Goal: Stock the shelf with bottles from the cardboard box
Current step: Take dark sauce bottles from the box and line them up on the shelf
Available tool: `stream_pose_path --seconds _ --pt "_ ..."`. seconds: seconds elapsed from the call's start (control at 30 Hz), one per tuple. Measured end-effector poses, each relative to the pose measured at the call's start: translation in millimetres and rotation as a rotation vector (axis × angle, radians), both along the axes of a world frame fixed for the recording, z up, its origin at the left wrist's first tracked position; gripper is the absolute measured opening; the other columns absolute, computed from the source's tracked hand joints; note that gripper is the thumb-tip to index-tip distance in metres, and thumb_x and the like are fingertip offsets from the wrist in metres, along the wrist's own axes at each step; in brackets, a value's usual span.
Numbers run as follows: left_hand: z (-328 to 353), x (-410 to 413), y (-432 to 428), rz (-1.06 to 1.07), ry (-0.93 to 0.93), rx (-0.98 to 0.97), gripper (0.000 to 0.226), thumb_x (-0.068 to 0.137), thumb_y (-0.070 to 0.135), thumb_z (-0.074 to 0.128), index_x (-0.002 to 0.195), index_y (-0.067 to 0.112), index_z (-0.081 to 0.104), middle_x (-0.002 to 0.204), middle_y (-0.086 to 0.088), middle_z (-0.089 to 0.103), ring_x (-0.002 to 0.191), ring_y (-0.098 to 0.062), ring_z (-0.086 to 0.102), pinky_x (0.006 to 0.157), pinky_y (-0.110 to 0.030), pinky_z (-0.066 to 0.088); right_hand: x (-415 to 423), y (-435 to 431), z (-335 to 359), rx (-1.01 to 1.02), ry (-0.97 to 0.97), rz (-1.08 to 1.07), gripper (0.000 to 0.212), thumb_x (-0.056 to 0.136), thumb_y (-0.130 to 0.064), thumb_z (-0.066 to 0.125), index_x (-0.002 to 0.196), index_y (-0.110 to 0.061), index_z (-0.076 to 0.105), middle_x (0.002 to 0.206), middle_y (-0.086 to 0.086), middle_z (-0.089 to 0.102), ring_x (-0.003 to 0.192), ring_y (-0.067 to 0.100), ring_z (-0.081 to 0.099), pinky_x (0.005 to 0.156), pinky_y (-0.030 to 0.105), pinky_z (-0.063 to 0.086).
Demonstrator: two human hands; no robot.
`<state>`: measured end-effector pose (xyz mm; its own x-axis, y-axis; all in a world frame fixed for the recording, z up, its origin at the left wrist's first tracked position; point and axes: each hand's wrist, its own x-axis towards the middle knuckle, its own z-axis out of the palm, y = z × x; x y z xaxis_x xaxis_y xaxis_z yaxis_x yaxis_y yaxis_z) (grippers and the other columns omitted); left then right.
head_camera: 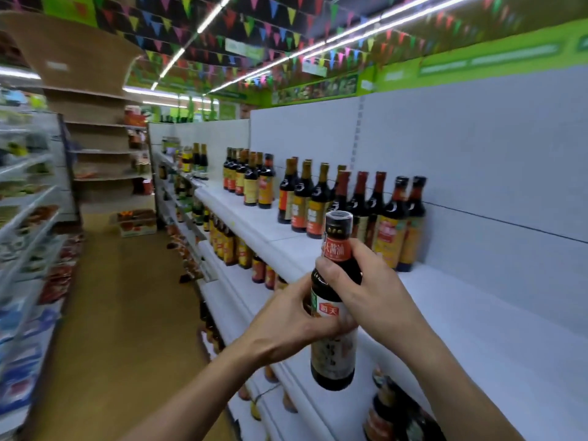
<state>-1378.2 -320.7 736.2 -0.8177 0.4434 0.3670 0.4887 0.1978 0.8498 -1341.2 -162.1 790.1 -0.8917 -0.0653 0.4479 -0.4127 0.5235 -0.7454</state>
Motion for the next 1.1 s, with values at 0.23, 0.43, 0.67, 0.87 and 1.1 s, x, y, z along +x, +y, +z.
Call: stream_pose_path --seconds 0.23,0.43,0.67,0.87,1.1 --pt "34 -10 101 -0.180 0.004 0.047 0.041 0.078 0.058 0.082 0.113 0.044 0.067 0.114 0.012 0.077 0.106 -0.007 0.074 0.094 -0.043 0.060 11 88 35 0.026 0.108 -0.208 0.021 0.092 -0.059 0.061 0.107 -0.044 0.063 0.098 -0.023 0.072 0.091 -0.006 0.067 0.078 0.026 0.055" --pt "48 -8 176 -0.347 -0.010 0.043 0.036 0.081 0.051 0.083 0.113 0.041 0.068 0.115 0.010 0.078 0.108 -0.009 0.074 0.094 -0.037 0.059 30 154 44 0.036 0.130 -0.352 0.021 0.091 -0.060 0.060 0.099 -0.041 0.063 0.092 -0.025 0.071 0.085 -0.005 0.067 0.075 0.027 0.054" --pt "40 -1 247 -0.451 -0.025 -0.030 0.042 0.079 0.049 0.082 0.118 0.045 0.066 0.116 0.014 0.077 0.108 -0.007 0.074 0.098 -0.044 0.058 55 216 33 0.013 0.082 -0.523 0.017 0.092 -0.057 0.062 0.095 -0.040 0.062 0.089 -0.025 0.070 0.084 -0.004 0.067 0.076 0.028 0.053" --pt "36 13 296 -0.551 -0.013 -0.081 0.039 0.076 0.051 0.081 0.112 0.048 0.066 0.111 0.017 0.077 0.103 -0.004 0.074 0.095 -0.044 0.060 83 251 24 0.007 0.055 -0.688 0.020 0.092 -0.059 0.060 0.097 -0.040 0.061 0.092 -0.025 0.070 0.086 -0.006 0.066 0.080 0.030 0.055" --pt "33 37 353 -0.708 -0.018 -0.127 0.042 0.073 0.053 0.079 0.113 0.047 0.066 0.109 0.018 0.077 0.100 -0.002 0.074 0.095 -0.042 0.060 123 285 18 -0.020 0.028 -0.886 0.022 0.094 -0.058 0.058 0.105 -0.038 0.061 0.098 -0.015 0.073 0.096 0.003 0.069 0.090 0.042 0.058"
